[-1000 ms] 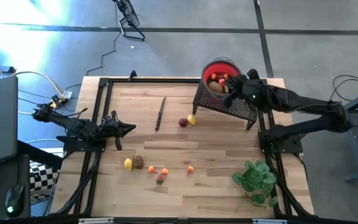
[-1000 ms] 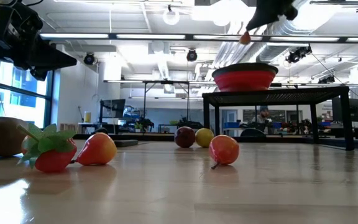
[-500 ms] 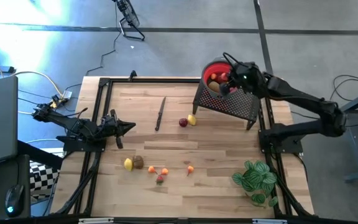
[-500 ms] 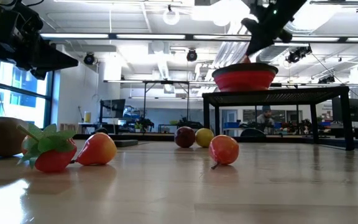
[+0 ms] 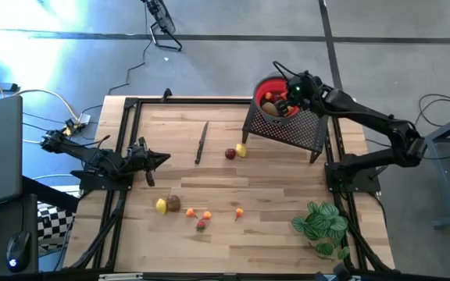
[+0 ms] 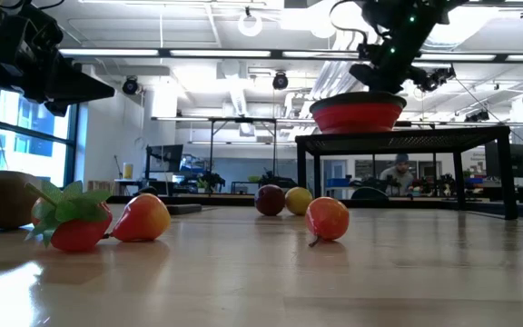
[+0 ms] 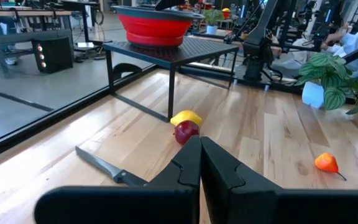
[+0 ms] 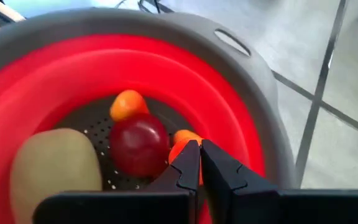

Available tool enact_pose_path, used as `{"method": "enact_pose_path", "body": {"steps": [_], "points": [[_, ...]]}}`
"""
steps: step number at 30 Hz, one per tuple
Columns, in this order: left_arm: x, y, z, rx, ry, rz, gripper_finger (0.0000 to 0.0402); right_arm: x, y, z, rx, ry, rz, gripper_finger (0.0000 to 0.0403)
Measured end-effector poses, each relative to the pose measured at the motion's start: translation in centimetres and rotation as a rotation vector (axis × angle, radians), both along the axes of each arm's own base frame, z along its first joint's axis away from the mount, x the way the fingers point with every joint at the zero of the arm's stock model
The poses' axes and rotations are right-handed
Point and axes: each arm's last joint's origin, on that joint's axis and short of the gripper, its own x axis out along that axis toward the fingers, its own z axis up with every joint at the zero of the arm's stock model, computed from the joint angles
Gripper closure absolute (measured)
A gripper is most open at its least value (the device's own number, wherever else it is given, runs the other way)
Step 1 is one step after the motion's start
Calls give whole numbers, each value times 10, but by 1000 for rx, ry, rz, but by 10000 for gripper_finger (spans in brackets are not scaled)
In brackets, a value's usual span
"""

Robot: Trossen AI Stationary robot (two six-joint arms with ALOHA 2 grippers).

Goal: Pick & Place Fruit
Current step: Put the orange pear into the red strainer bowl on the shelf

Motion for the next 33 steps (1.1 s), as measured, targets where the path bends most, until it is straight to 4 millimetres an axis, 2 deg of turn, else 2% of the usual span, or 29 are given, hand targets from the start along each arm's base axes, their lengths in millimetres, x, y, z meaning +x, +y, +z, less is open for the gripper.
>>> {"method": "enact_pose_path", "body": {"steps": [10, 33], "points": [[0, 0, 0, 0, 0, 1, 402, -3, -2, -2, 69, -43, 34, 399], [0, 0, 0, 0, -1, 2, 402, -3, -1, -3, 94, -38, 50, 399]]}}
